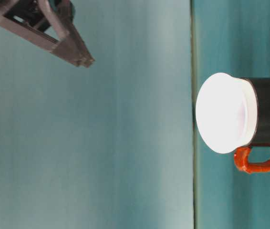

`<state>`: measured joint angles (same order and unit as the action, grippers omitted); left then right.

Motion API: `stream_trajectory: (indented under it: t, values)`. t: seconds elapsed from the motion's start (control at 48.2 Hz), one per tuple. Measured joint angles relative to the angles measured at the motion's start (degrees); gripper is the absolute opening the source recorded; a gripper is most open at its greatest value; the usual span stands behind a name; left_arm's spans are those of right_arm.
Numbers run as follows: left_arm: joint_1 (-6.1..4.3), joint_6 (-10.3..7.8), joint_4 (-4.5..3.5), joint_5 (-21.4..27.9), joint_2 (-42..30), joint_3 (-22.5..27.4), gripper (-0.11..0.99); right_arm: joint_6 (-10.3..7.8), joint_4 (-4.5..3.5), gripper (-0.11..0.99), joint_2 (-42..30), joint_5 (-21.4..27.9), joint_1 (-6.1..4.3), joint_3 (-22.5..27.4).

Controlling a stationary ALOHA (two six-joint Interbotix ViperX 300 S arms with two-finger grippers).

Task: Put the paper cup into the moved red handle cup holder.

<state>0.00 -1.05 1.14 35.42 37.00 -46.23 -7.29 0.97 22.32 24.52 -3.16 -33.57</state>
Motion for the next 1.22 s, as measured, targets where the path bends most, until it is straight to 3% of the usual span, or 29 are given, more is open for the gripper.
stream_trajectory:
  t: [1.223]
  values:
    - [0.00, 0.09, -0.09, 0.0, 0.4, 0.0, 0.88, 0.09, 0.09, 0.64, 0.9, 3.3, 0.35, -0.5]
